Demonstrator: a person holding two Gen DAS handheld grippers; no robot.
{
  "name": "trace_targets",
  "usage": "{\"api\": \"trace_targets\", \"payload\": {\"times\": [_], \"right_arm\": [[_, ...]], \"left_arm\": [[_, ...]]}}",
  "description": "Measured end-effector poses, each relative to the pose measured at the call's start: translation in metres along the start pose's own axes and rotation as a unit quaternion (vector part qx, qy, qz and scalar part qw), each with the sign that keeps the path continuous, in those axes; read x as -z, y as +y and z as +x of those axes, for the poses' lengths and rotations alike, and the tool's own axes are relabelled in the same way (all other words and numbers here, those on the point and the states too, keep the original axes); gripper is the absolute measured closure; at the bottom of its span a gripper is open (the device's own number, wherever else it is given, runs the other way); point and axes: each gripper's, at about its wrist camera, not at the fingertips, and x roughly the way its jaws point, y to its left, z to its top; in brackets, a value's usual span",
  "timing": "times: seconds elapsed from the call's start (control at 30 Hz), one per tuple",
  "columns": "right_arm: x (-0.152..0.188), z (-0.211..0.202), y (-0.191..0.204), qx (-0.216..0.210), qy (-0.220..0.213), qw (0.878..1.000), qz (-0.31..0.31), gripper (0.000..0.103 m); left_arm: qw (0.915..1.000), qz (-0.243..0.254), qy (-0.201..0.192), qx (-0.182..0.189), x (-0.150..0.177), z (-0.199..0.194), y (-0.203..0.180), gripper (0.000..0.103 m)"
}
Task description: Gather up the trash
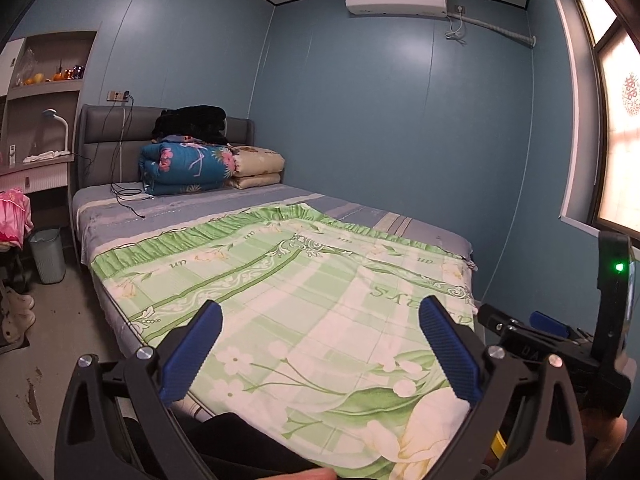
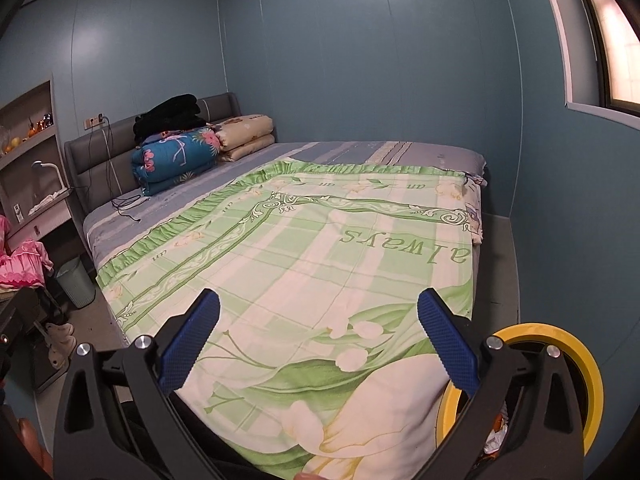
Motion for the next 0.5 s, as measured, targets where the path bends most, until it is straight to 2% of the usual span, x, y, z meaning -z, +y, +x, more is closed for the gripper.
{"api": "trace_targets", "payload": {"times": [0.5], "right_arm": [[0.006,0.002,-0.010,0.010,0.004,1.000,0.011,0.008]], "left_arm": [[0.9999,0.002,0.010,0.004,0.001,0.004,-0.006,0.008]]}}
